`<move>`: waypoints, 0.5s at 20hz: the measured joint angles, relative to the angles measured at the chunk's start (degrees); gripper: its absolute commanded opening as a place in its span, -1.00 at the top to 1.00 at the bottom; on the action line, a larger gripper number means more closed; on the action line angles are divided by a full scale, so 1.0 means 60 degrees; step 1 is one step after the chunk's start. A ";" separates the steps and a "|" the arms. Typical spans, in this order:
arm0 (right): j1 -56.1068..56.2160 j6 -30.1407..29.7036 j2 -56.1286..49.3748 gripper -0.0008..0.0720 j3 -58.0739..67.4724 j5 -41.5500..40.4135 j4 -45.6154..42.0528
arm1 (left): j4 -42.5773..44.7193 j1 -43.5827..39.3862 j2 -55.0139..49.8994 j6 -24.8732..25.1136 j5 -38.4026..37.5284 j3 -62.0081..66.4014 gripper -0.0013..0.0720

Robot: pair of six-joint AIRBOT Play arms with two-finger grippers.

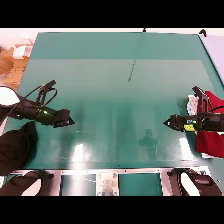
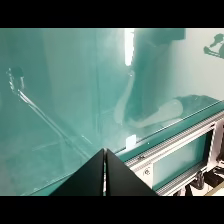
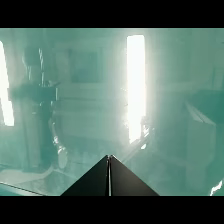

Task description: Fold the shirts.

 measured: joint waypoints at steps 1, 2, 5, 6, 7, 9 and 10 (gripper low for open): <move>0.0000 0.0000 0.0000 0.94 0.0000 0.0000 0.0000 | 0.0076 0.0000 0.0000 -0.0113 -0.0051 0.0000 0.90; 0.0000 0.0000 0.0000 0.94 0.0000 0.0004 0.0000 | 0.0321 -0.0004 0.0000 -0.0277 -0.0182 0.0000 0.90; 0.0000 0.0000 0.0000 0.94 0.0000 0.0004 0.0000 | 0.2441 -0.0007 0.0004 -0.1038 -0.1173 0.0029 0.89; 0.0000 0.0000 0.0000 0.94 0.0000 0.0004 0.0000 | 0.3683 -0.0007 0.0004 -0.1381 -0.1628 0.0036 0.16; 0.0000 0.0000 0.0000 0.94 0.0000 0.0007 0.0000 | 0.4914 -0.0004 0.0007 -0.1679 -0.1967 0.0036 -1.00; 0.0000 0.0000 0.0000 0.94 0.0000 0.0007 0.0000 | 0.7410 0.0084 0.0007 -0.2098 -0.2452 -0.0066 -0.98; 0.0000 0.0000 0.0000 0.94 0.0000 0.0007 0.0000 | 0.8491 0.0277 0.0004 -0.2211 -0.2550 -0.0146 -0.98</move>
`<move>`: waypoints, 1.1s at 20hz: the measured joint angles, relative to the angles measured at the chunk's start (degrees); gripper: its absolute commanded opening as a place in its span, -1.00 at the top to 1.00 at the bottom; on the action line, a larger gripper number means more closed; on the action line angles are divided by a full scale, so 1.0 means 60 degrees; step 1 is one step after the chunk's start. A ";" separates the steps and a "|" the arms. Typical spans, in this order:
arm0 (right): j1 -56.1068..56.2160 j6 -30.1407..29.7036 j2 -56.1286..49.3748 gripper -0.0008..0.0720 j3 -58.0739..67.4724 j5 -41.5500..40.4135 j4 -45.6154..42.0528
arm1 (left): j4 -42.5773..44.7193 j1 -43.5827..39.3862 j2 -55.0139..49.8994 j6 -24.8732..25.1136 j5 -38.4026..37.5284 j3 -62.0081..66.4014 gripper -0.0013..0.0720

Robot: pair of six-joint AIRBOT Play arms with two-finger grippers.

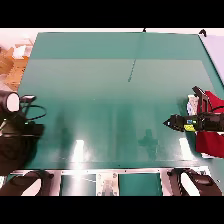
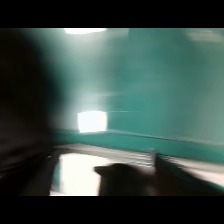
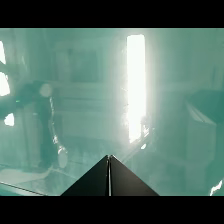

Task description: Fold the shirts.

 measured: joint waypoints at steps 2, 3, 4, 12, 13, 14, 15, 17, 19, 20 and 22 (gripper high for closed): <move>0.0000 0.0000 0.0000 0.93 0.0000 0.0000 0.0000 | 0.1359 0.0718 -0.0011 -0.0124 -0.0007 -0.0226 -0.98; 0.0000 0.0000 0.0000 0.94 0.0000 0.0000 0.0000 | 0.1789 0.1213 -0.0018 -0.0124 0.0091 -0.0372 -0.98; 0.0000 0.0000 0.0000 0.94 0.0000 0.0000 0.0000 | 0.2146 0.1814 -0.0018 -0.0102 0.0262 -0.0546 -0.98; 0.0004 0.0000 0.0000 0.94 0.0000 0.0000 0.0000 | 0.0947 0.5013 -0.0667 0.1450 0.3075 -0.2029 0.50; 0.0004 0.0000 0.0000 0.94 0.0000 0.0000 0.0000 | 0.0889 0.5118 -0.0896 0.1610 0.3268 -0.2113 0.87; 0.0004 0.0000 0.0000 0.93 0.0000 0.0000 0.0000 | 0.0856 0.5191 -0.1045 0.1752 0.3370 -0.2135 0.89; 0.0004 0.0000 0.0000 0.94 0.0000 0.0000 0.0000 | 0.0776 0.5242 -0.1162 0.1814 0.3417 -0.2087 0.89; 0.0004 0.0000 0.0000 0.93 0.0000 0.0000 0.0000 | 0.0568 0.5326 -0.1341 0.1960 0.3373 -0.1661 0.89; 0.0004 0.0000 0.0000 0.93 0.0000 0.0000 0.0000 | 0.0164 0.5337 -0.1424 0.2029 0.3246 -0.0696 0.89; 0.0004 0.0000 0.0000 0.93 0.0000 0.0000 0.0000 | -0.0175 0.5337 -0.1428 0.2029 0.3020 -0.0127 0.89; 0.0007 0.0000 0.0000 0.93 0.0000 0.0000 0.0000 | -0.1683 0.5329 -0.1297 0.2036 0.2794 0.1093 0.89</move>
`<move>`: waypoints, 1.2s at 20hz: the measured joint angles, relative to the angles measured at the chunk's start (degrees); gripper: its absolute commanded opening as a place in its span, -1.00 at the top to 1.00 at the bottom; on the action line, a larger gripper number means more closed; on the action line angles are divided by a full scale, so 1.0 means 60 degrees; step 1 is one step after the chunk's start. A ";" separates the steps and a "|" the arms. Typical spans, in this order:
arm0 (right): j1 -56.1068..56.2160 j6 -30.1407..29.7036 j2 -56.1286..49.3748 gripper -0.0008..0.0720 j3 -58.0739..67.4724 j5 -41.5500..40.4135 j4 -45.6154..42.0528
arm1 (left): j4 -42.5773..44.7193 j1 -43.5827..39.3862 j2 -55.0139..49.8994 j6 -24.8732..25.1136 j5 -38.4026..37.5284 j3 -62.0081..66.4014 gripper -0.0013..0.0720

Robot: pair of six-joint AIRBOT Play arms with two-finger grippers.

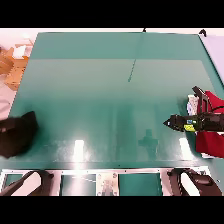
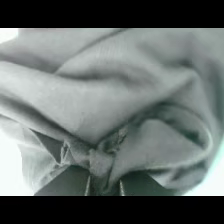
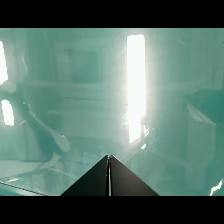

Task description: Fold the shirts.

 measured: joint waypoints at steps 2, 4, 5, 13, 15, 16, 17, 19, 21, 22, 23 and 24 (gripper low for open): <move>0.0000 0.0000 0.0000 0.93 -0.0004 0.0000 0.0000 | -0.2448 -0.0087 0.0193 0.0153 0.0091 0.1209 0.89; 0.0000 0.0000 0.0000 0.94 0.0000 0.0000 0.0000 | -0.4659 -0.0539 0.0346 0.0339 0.0229 0.2259 0.89; 0.0000 0.0000 0.0000 0.94 0.0000 0.0000 0.0000 | -0.5464 -0.0998 0.0393 0.0401 0.0299 0.2677 0.90; 0.0000 0.0000 0.0000 0.93 0.0000 0.0000 0.0000 | -0.7584 -0.7311 -0.1020 0.0382 0.2371 0.3563 0.65; 0.0000 0.0000 0.0000 0.94 0.0000 0.0000 0.0000 | -0.7723 -0.8593 -0.1851 0.0368 0.3016 0.3595 -0.98; 0.0000 0.0000 0.0000 0.94 -0.0004 0.0004 0.0000 | -0.7756 -0.8994 -0.2197 0.0335 0.3242 0.3614 -0.98; 0.0000 0.0000 0.0000 0.94 -0.0004 0.0000 0.0000 | -0.7766 -0.9286 -0.2528 0.0321 0.3439 0.3625 -0.98; 0.0000 0.0000 0.0000 0.94 0.0000 0.0004 0.0000 | -0.7810 -0.9420 -0.2903 0.0299 0.3428 0.3683 -0.98; 0.0000 0.0000 0.0000 0.93 0.0000 0.0000 0.0000 | -0.7770 -0.8980 -0.3085 0.0291 0.2976 0.3923 -0.99; 0.0000 0.0000 0.0000 0.93 0.0000 0.0004 0.0000 | -0.7745 -0.8575 -0.3104 0.0288 0.2572 0.4091 -0.98; 0.0000 0.0000 0.0000 0.94 0.0000 0.0000 0.0000 | -0.7701 -0.8142 -0.3100 0.0291 0.2175 0.4215 -0.98; 0.0000 0.0000 0.0000 0.94 0.0000 0.0000 0.0000 | -0.7537 -0.7643 -0.3100 0.0295 0.1647 0.4299 -0.98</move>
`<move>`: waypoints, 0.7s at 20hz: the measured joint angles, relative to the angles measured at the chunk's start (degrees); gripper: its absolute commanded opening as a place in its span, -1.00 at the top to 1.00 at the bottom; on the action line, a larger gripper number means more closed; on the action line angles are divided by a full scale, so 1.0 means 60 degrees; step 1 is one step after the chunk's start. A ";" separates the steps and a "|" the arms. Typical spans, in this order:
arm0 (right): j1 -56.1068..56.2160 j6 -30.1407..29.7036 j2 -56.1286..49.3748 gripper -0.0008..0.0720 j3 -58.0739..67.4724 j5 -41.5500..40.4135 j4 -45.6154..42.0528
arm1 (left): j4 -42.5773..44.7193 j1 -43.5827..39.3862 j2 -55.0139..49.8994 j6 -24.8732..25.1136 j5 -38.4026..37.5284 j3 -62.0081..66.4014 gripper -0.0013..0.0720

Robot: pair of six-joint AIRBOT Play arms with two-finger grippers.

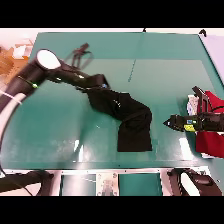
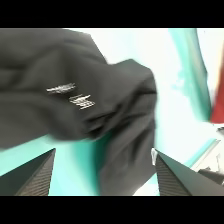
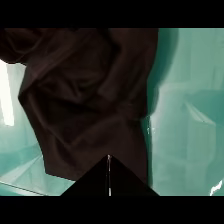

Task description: Fold the shirts.

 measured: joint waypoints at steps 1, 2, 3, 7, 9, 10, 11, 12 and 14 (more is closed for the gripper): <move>0.0000 0.0000 0.0000 0.93 0.0000 0.0000 0.0000 | 0.0175 0.0444 0.0004 0.0004 -0.0412 0.0047 -0.98; 0.0000 0.0000 0.0000 0.94 0.0000 0.0000 0.0000 | 0.0430 0.0849 0.0015 0.0007 -0.0780 0.0025 -0.98; 0.0000 0.0000 0.0000 0.94 -0.0004 0.0000 0.0000 | 0.0780 0.1209 0.0015 0.0007 -0.1133 -0.0109 -0.98; 0.0000 0.0000 0.0000 0.93 0.0000 -0.0124 0.0007 | 0.1446 0.1953 -0.0076 0.0022 -0.0954 -0.1450 -0.98; 0.0000 0.0000 0.0000 0.57 -0.0018 -0.0204 0.0157 | 0.1180 0.2087 -0.0302 0.0193 -0.0051 -0.2131 -0.98; 0.0000 0.0000 -0.0011 -0.04 -0.0040 -0.0313 0.0197 | 0.0878 0.2135 -0.0477 0.0386 0.0430 -0.2357 -0.98; 0.0000 0.0000 -0.0058 -0.23 -0.0062 -0.0535 0.0244 | 0.0510 0.2153 -0.0670 0.0605 0.0849 -0.2499 -0.98; 0.0000 -0.0004 -0.0189 -0.23 -0.0084 -0.0820 0.0288 | 0.0106 0.2182 -0.0918 0.0834 0.1264 -0.2608 -0.98; 0.0000 -0.0004 -0.0648 -0.41 -0.0109 -0.1475 0.0328 | -0.0659 0.2211 -0.1377 0.1217 0.1993 -0.2718 -0.98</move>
